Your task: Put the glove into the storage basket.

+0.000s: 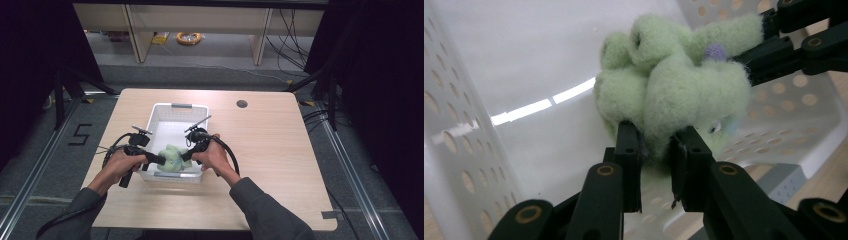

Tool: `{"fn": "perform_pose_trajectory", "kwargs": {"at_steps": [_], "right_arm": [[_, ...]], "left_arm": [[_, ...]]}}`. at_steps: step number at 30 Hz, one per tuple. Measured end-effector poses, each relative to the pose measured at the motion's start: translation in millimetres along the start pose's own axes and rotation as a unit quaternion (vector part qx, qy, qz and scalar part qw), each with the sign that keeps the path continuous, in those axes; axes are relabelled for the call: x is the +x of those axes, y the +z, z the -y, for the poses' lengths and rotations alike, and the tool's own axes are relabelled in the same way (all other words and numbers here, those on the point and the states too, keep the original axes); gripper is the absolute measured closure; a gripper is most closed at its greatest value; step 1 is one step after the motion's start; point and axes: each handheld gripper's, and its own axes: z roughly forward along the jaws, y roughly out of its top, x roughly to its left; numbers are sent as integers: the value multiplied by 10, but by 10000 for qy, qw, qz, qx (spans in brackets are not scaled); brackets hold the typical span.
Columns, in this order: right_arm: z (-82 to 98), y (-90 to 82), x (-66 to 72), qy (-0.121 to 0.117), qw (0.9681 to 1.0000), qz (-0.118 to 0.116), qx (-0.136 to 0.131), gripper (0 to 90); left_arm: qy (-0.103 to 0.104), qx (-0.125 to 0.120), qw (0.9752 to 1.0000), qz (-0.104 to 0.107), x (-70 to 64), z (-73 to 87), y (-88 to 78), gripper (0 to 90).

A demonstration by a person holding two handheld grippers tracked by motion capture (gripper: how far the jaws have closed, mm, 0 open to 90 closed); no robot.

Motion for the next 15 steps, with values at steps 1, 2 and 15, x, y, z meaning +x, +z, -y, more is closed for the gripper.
{"fn": "perform_pose_trajectory", "kwargs": {"at_steps": [1, 2, 15], "right_arm": [[0, 9, -2, -10, 10000, 27, 12, 749], [0, 14, 9, 45, 10000, 66, 55, 748], [-1, 78, 55, -98, 9989, 346, 289, 680]], "left_arm": [[-14, -12, 10000, -6, -2, -1, 11, 750], [42, 9, 10000, -43, 3, -5, 16, 748], [97, 190, 9994, -262, 24, 5, 92, 703]]}}
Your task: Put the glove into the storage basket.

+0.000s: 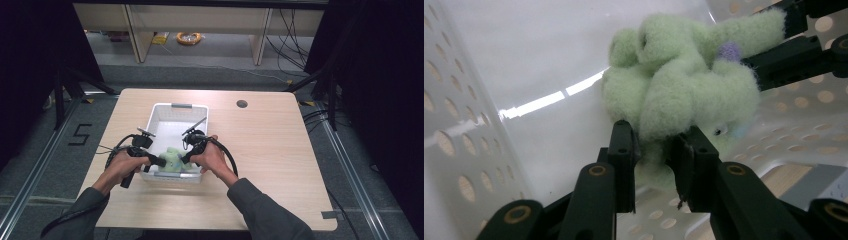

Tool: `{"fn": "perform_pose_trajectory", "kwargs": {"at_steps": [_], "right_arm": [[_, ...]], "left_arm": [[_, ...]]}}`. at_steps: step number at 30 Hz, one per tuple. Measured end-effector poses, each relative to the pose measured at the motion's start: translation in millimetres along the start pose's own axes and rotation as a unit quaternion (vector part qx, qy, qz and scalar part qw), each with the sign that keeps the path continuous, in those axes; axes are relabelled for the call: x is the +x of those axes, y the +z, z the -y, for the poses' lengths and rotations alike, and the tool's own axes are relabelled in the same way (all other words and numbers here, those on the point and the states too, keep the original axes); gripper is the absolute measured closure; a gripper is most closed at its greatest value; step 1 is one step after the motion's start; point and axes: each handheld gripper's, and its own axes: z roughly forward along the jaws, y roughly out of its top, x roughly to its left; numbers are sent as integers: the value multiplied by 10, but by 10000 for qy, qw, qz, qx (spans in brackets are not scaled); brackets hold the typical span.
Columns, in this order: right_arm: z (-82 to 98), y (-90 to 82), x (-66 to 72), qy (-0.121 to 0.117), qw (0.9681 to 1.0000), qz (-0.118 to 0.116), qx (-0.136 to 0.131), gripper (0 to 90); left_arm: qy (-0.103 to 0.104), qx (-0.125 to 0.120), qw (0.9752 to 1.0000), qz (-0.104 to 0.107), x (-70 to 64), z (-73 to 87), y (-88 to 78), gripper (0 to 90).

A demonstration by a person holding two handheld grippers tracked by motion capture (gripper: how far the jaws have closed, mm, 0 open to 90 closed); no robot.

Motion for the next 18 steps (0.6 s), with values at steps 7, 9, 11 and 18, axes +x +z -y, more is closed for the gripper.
{"fn": "perform_pose_trajectory", "kwargs": {"at_steps": [7, 9, 11, 18], "right_arm": [[-29, -30, -11, -16, 9999, 103, -12, 610], [-43, -60, -26, -52, 9999, 131, -74, 607], [-49, -94, -35, -63, 9998, 157, -94, 603], [-58, -200, -48, -108, 9995, 143, -243, 568]], "left_arm": [[-164, -198, 9995, -193, 23, -11, -47, 603], [-246, -252, 9990, -258, 6, -17, -62, 569], [-164, -268, 9991, -291, 9, -29, -72, 554], [-310, -541, 9974, -375, -36, -65, -151, 475]]}}
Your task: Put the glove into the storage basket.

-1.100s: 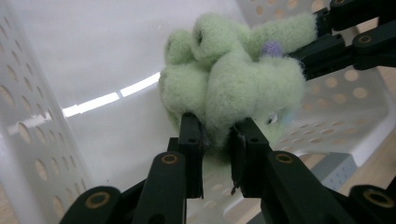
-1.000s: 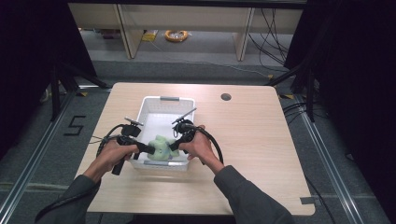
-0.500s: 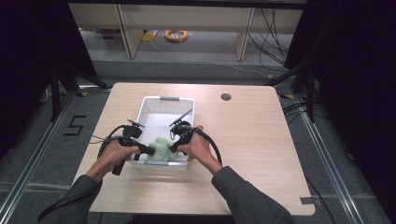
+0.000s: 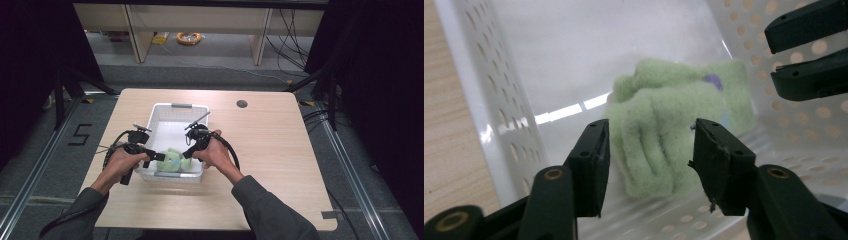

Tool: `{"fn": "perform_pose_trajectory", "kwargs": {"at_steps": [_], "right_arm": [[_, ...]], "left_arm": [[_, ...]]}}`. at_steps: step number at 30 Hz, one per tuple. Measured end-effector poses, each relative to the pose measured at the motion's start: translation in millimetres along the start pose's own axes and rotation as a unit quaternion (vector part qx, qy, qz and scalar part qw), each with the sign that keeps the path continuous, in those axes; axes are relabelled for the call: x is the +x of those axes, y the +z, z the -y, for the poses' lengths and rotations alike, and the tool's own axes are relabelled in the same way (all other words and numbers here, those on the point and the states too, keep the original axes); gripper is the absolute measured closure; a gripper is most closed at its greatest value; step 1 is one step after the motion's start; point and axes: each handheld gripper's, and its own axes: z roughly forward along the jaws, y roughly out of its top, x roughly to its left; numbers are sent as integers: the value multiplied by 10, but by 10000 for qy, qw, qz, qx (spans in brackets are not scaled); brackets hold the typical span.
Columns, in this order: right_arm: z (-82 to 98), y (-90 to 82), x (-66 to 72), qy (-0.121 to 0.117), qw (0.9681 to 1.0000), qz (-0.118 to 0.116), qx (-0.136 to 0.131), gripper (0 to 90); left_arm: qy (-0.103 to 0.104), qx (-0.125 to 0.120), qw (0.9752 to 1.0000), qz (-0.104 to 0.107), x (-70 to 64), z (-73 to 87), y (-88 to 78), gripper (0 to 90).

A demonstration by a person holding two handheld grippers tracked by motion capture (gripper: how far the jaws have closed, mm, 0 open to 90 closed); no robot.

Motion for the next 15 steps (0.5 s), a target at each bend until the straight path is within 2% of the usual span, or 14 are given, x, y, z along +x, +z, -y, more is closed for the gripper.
{"fn": "perform_pose_trajectory", "kwargs": {"at_steps": [2, 6, 8, 10, 15], "right_arm": [[0, -58, -21, -51, 10000, -21, -76, 558], [15, -160, -43, -3, 9997, -94, -221, 536], [32, -218, -56, -16, 9995, -133, -273, 517], [58, -279, -71, -62, 9993, -135, -344, 510], [150, -466, -96, -8, 9984, -238, -510, 486]], "left_arm": [[3, -84, 10000, 34, -27, -6, -38, 475], [-8, -230, 9997, 98, -91, -18, -122, 428], [50, -156, 9998, 112, -118, -10, -139, 405], [6, -227, 9997, 98, -140, 1, -151, 389], [81, -289, 9994, 173, -194, 41, -209, 359]]}}
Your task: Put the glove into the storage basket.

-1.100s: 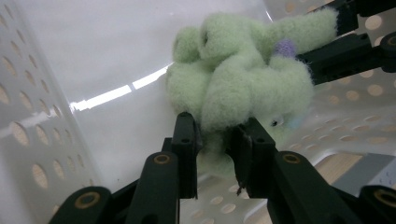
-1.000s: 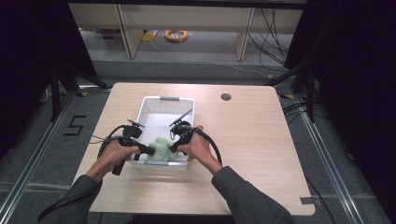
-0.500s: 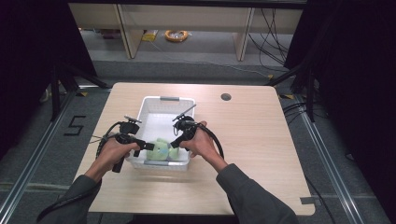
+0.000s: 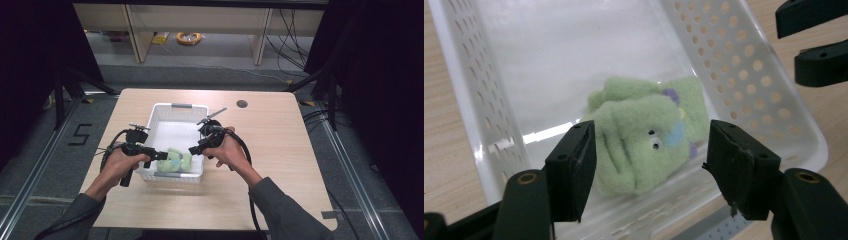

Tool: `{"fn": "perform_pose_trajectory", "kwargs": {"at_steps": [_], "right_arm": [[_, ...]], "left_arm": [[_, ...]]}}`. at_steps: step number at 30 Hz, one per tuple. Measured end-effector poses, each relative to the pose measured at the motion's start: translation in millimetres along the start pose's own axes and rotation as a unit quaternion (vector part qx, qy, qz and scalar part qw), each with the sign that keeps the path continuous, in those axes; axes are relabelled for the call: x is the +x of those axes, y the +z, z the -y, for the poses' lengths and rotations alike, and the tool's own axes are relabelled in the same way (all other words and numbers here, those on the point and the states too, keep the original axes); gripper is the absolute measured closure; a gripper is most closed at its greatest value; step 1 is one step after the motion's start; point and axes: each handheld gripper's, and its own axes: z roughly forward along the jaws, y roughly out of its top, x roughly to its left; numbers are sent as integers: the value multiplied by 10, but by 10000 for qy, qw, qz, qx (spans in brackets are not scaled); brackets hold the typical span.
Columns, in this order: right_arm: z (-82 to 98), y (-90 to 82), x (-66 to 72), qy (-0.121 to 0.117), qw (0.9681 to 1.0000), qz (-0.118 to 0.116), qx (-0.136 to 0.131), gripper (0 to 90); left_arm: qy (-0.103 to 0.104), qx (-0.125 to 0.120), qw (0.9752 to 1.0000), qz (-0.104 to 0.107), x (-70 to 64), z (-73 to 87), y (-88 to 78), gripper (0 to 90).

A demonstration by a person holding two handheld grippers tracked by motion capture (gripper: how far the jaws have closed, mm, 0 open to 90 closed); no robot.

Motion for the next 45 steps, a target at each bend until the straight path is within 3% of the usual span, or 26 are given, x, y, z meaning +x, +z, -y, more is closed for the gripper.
{"fn": "perform_pose_trajectory", "kwargs": {"at_steps": [1, 5, 7, 15, 19, 20, 24, 25, 27, 28, 31, 41, 45], "right_arm": [[10, -18, -18, -145, 9998, -28, -108, 483], [82, -153, -24, -80, 9997, -111, -220, 471], [127, -215, -49, -113, 9994, -144, -295, 466], [294, -394, -135, -97, 9984, -238, -501, 447], [382, -486, -158, -47, 9980, -176, -603, 434], [401, -501, -181, -123, 9978, -198, -623, 433], [491, -558, -199, -45, 9973, -269, -682, 426], [513, -580, -191, 22, 9975, -285, -653, 424], [551, -610, -222, -98, 9970, -168, -754, 421], [575, -637, -202, 55, 9971, -239, -716, 418], [625, -672, -236, -54, 9962, -256, -832, 411], [796, -762, -193, 12, 9951, -248, -960, 383], [868, -782, -189, -145, 9944, -146, -1035, 374]], "left_arm": [[-17, -76, 10000, 38, -23, 12, -18, 355], [-14, -227, 9995, 238, -84, 63, -74, 341], [-68, -243, 9993, 287, -116, 92, -79, 334], [28, -435, 9979, 471, -250, 180, -148, 315], [92, -479, 9974, 522, -308, 224, -167, 297], [41, -524, 9972, 531, -334, 241, -164, 291], [149, -500, 9965, 646, -412, 303, -168, 276], [83, -587, 9959, 677, -454, 324, -161, 271], [143, -585, 9954, 741, -504, 353, -168, 269], [106, -624, 9951, 758, -531, 365, -164, 268], [217, -633, 9941, 854, -600, 407, -169, 259], [430, -731, 9909, 1042, -785, 537, -139, 248], [484, -760, 9900, 1086, -832, 591, -91, 244]]}}
